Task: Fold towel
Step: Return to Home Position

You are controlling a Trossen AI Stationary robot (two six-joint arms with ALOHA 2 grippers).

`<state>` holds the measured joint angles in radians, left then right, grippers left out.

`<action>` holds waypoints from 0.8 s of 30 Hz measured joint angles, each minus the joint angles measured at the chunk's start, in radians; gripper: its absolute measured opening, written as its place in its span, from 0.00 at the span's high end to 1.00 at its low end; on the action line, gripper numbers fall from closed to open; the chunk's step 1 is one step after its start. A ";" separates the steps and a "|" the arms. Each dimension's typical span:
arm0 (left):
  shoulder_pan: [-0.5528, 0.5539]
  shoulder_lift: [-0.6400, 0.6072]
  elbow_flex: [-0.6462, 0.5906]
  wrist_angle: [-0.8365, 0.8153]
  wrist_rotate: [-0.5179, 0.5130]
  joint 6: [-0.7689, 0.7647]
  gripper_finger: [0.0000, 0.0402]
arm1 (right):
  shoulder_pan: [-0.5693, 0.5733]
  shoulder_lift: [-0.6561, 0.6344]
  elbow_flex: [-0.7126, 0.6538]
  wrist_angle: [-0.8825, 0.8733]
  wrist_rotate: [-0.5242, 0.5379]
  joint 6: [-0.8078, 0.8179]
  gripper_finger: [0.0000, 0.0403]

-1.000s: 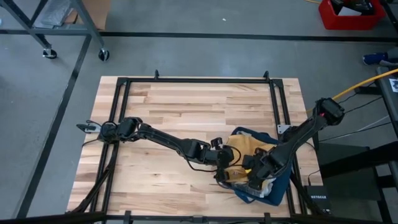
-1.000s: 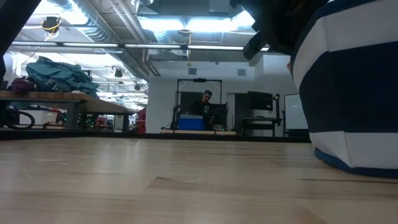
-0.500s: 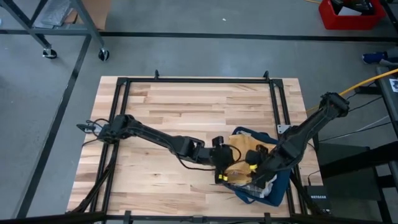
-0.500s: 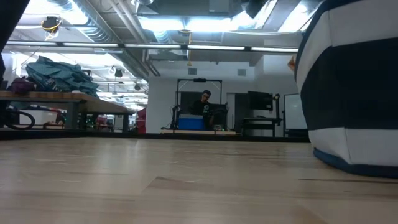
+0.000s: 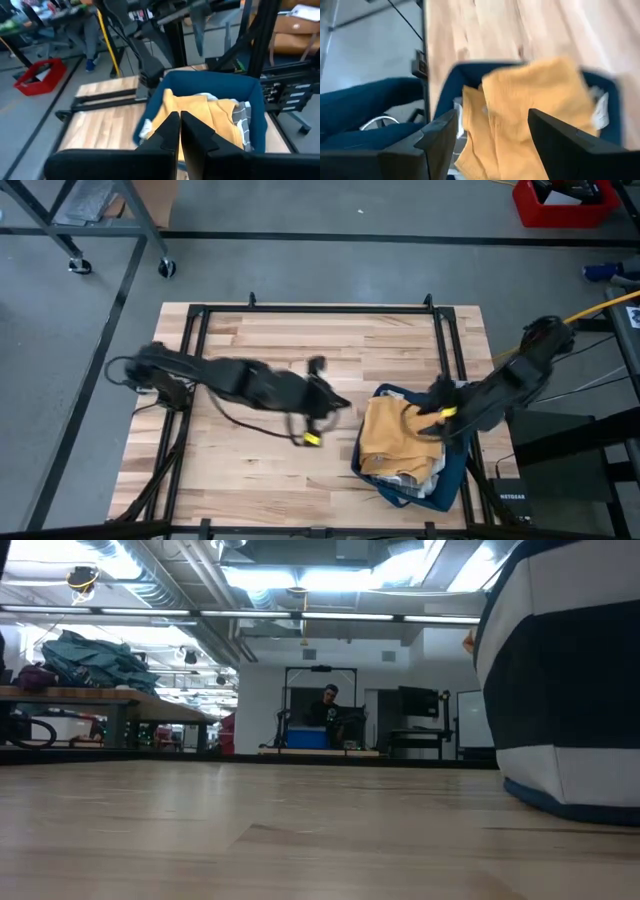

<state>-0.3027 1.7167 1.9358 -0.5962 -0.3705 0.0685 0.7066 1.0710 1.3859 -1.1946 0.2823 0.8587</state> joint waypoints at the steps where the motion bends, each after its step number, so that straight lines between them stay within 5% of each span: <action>1: -0.002 -0.029 0.001 -0.024 0.000 0.011 0.98 | -0.001 -0.006 0.043 -0.025 0.008 -0.027 0.38; 14: -0.005 -0.269 0.001 -0.248 -0.009 -0.036 0.98 | -0.001 -0.076 0.488 -0.064 0.016 -0.265 0.38; 19: -0.005 -0.302 0.001 -0.318 -0.008 -0.095 0.98 | 0.000 -0.111 0.572 -0.064 0.014 -0.267 0.38; 24: -0.004 -0.303 0.001 -0.349 -0.010 -0.018 0.98 | 0.000 -0.167 0.589 -0.066 0.013 -0.435 0.38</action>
<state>-0.3062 1.4135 1.9369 -0.9451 -0.3805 0.0508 0.7063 0.9041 1.9751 -1.2610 0.2955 0.4237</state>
